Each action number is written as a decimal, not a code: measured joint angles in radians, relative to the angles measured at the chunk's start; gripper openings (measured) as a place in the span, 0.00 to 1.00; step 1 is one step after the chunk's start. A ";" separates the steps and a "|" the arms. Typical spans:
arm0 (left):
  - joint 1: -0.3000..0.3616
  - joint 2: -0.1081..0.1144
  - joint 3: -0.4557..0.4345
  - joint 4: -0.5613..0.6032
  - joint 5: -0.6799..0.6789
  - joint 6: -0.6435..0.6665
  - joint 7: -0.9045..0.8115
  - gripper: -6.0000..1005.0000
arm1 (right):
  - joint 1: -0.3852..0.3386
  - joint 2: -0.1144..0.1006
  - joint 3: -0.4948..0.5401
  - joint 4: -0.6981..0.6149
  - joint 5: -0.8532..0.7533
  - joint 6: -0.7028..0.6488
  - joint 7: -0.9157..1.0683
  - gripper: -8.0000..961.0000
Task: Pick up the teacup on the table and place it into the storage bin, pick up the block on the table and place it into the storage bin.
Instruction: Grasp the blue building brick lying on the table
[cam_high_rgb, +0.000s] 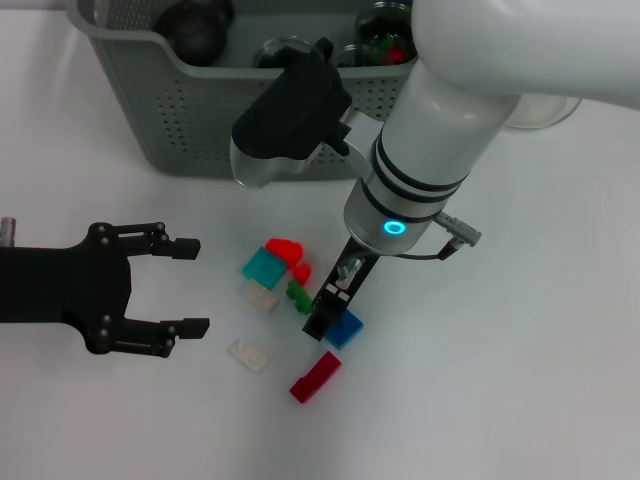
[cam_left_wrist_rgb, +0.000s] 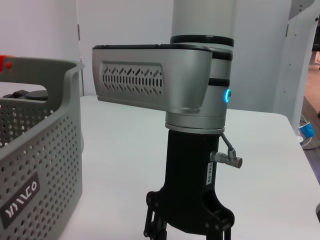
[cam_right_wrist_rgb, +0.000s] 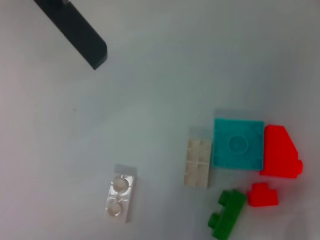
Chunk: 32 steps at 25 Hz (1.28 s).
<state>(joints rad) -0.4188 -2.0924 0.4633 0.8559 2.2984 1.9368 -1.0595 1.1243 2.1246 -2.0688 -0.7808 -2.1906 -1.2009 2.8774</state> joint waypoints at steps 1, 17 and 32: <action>0.000 0.000 0.000 0.000 0.000 0.000 0.000 0.82 | 0.000 0.000 -0.001 0.000 0.000 0.001 -0.001 0.82; -0.001 0.000 0.000 -0.001 -0.002 -0.001 0.001 0.82 | -0.002 0.000 -0.019 0.000 0.003 0.014 -0.018 0.82; -0.008 0.000 0.000 -0.002 -0.002 -0.002 0.001 0.82 | -0.002 0.000 -0.025 0.000 0.000 0.007 -0.021 0.82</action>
<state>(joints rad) -0.4269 -2.0924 0.4632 0.8544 2.2963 1.9345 -1.0586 1.1228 2.1245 -2.0939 -0.7807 -2.1902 -1.1942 2.8562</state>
